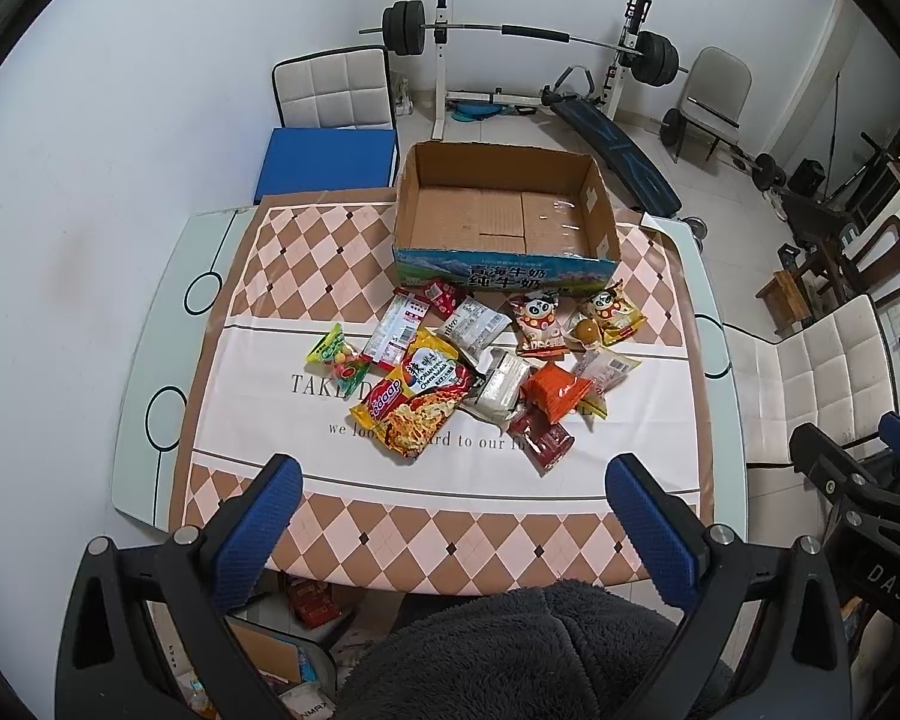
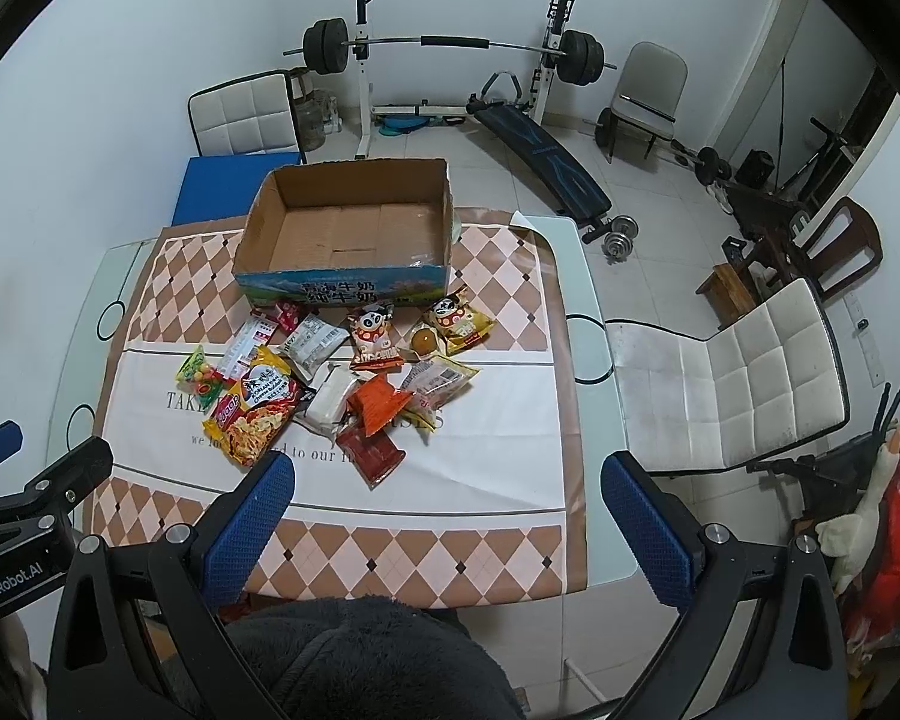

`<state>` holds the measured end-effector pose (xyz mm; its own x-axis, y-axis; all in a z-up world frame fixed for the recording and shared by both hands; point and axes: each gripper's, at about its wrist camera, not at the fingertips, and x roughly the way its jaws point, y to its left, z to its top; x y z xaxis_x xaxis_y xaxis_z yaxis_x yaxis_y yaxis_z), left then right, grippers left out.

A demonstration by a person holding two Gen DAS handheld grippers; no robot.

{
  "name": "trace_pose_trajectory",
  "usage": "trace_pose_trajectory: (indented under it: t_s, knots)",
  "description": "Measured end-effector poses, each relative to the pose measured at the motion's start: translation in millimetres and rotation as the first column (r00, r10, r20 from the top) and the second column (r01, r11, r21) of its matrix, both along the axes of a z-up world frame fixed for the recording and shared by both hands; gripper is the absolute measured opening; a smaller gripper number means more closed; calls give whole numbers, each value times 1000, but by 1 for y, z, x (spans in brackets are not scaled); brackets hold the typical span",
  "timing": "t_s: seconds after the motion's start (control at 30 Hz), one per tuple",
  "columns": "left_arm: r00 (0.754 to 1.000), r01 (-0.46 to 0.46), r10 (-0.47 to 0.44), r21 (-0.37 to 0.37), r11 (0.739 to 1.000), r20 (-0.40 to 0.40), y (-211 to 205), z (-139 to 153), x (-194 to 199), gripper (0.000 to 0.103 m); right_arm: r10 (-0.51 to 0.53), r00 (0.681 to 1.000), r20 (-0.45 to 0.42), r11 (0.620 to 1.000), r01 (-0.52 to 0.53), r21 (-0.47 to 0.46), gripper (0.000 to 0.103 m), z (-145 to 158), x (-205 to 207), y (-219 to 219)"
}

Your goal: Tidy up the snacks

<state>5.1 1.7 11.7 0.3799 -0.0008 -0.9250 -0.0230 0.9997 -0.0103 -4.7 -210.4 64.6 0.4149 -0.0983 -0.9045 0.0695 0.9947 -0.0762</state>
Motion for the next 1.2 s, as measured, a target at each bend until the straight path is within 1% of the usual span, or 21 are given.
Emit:
trace_pose_trajectory:
  t_s: [0.7, 0.77, 0.87, 1.2]
  knots:
    - [1000, 0, 0, -1, 1000, 10, 0, 0, -3, 103, 3, 1000, 6, 1000, -3, -4, 103, 5, -3, 3]
    - [1000, 1, -1, 1, 1000, 13, -3, 8, 1, 103, 5, 1000, 6, 1000, -5, -3, 103, 8, -1, 8]
    - [1000, -1, 1, 1, 1000, 13, -3, 11, 2, 103, 5, 1000, 8, 1000, -5, -3, 103, 8, -2, 7]
    - [1000, 0, 0, 0, 1000, 17, -3, 9, 0, 103, 4, 1000, 11, 1000, -4, -5, 103, 6, -2, 6]
